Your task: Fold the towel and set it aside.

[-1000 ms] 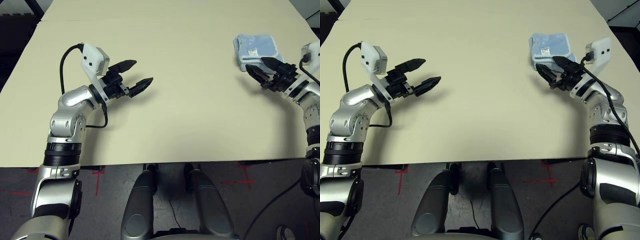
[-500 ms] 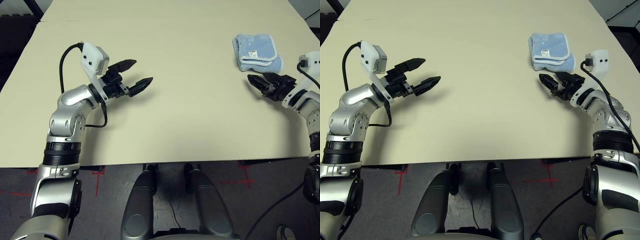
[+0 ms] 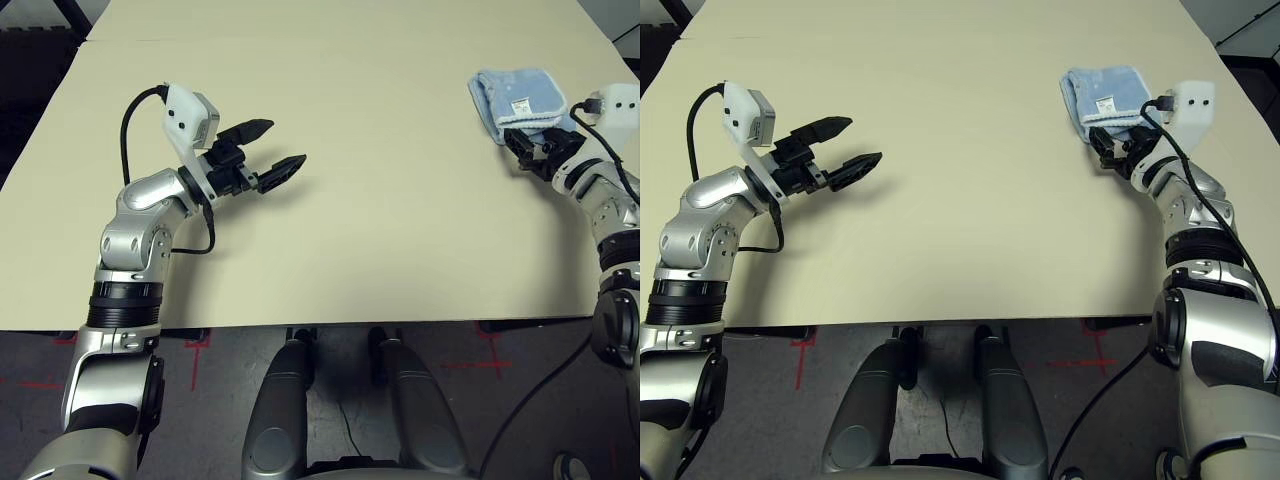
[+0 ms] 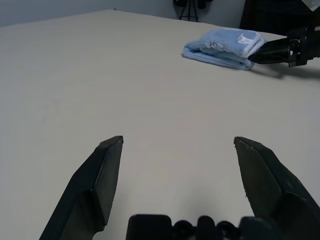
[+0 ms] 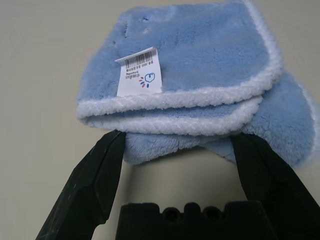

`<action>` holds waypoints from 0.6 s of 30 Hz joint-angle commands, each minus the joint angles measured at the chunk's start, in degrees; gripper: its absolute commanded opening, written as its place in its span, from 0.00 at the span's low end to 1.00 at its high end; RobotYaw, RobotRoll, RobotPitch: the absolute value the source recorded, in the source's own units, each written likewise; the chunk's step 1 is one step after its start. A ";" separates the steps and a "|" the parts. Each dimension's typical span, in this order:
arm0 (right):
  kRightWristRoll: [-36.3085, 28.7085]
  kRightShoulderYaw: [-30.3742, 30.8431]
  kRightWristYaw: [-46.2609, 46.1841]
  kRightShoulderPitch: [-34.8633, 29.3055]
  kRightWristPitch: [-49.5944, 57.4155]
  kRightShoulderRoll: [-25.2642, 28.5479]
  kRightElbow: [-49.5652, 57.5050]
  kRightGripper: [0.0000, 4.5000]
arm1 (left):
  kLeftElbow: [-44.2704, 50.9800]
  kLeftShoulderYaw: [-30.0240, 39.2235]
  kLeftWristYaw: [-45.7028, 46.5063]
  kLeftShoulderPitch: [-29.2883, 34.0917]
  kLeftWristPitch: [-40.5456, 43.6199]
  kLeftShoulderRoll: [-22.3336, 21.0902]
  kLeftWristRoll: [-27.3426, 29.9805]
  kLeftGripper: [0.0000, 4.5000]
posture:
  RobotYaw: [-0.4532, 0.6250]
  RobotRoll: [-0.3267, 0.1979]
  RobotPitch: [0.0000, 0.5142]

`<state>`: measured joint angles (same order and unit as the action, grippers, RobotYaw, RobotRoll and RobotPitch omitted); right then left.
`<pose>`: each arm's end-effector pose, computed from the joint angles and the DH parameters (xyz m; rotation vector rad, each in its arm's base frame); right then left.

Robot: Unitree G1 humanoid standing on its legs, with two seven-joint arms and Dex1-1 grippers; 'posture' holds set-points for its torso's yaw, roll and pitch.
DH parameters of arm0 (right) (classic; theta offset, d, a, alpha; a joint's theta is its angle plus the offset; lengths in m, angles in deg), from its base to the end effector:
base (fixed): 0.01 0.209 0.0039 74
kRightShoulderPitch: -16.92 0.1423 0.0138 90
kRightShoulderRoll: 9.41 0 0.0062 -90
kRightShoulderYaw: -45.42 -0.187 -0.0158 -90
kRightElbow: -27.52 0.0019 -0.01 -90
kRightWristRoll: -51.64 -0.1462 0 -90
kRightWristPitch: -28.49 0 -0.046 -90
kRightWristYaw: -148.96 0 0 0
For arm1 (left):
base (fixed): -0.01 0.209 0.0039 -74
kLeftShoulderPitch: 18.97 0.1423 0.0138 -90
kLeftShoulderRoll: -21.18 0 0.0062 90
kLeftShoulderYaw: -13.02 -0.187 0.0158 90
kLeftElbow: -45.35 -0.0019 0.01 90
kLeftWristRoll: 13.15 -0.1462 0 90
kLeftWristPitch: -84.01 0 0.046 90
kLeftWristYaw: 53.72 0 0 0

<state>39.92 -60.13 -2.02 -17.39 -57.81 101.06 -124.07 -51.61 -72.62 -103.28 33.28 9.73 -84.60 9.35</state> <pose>0.3378 -0.3204 0.1797 -0.0119 0.0120 0.0633 0.3053 0.2309 0.2135 0.2386 -0.2273 -0.8538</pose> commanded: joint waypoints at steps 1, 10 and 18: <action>0.27 -0.41 1.53 0.45 -1.16 1.69 -1.86 0.99 | 1.01 -0.31 -0.61 0.93 0.33 -0.41 -0.30 1.00 | 0.45 0.62 0.53; -3.63 -1.72 17.84 -4.70 3.19 6.04 5.80 0.99 | 1.60 0.13 -0.22 1.64 0.67 -0.46 -0.01 1.00 | 0.43 0.62 0.53; -10.64 -7.61 19.27 -9.30 -1.45 3.40 16.89 0.99 | 0.56 1.55 3.10 1.13 1.04 0.39 -0.17 1.00 | 0.43 0.62 0.53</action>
<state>30.29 -66.55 18.13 -25.41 -57.05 105.40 -109.25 -51.20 -71.99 -101.46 33.97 10.19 -84.53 9.42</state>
